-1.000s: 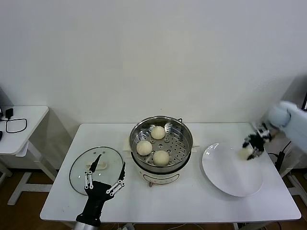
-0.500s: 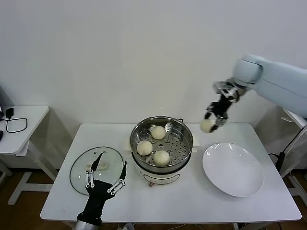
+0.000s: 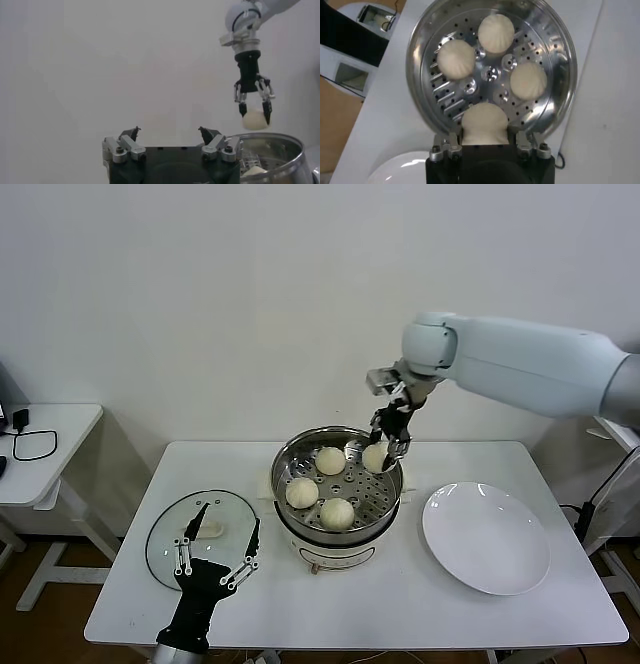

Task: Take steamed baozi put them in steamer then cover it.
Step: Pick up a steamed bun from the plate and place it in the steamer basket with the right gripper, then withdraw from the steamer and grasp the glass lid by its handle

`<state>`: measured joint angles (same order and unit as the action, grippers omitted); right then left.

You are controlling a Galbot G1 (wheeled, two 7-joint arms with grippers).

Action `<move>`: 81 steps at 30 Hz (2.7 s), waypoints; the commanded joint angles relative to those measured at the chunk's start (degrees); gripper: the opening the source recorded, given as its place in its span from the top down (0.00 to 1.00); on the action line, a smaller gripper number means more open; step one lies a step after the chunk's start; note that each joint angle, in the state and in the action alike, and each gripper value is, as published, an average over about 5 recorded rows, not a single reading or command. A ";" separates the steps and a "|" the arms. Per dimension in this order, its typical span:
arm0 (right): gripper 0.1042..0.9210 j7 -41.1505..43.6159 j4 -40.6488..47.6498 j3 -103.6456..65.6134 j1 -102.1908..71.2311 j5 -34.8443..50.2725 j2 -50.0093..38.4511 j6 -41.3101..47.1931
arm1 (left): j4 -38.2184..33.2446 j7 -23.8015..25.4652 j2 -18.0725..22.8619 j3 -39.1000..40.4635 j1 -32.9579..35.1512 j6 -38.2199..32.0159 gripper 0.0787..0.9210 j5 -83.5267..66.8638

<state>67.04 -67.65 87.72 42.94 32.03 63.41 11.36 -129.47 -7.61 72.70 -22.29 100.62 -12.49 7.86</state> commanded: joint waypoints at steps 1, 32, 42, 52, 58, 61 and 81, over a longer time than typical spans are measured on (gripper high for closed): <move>0.38 -2.38 3.31 0.12 -6.08 -1.57 3.79 1.23 | 0.10 -0.05 0.08 -0.41 0.13 -0.04 0.12 -0.08; 0.14 -2.42 3.57 -1.51 -7.77 -5.33 3.53 0.77 | 0.04 -0.31 0.63 -0.97 0.27 -0.35 0.12 -0.10; 0.12 -11.58 -6.42 -12.19 -6.09 -1.15 -7.34 -3.25 | -0.20 -0.09 0.28 -0.74 -0.39 0.27 0.12 0.61; 0.12 -76.79 -21.18 -24.44 -17.73 6.64 -22.28 -19.19 | 0.10 -2.11 -0.82 -1.47 -4.23 1.51 0.12 6.19; 0.12 -93.07 -22.97 -46.55 -40.85 4.88 -28.63 -26.72 | 0.65 -5.11 -0.96 -2.20 -7.14 3.71 0.12 11.29; 0.12 -95.38 -23.52 -61.89 -56.19 4.11 -29.64 -28.53 | 2.20 -7.35 -0.96 -2.65 -9.03 4.78 0.12 15.60; 0.12 -85.40 -24.51 -119.21 -113.86 -7.20 -7.01 -33.85 | 27.13 -12.84 -6.40 -8.26 -12.13 1.39 0.12 56.64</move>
<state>-17.47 -90.28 -5.76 -42.84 29.88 46.72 -18.99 -116.90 -18.80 69.58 -27.99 89.32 -10.83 39.68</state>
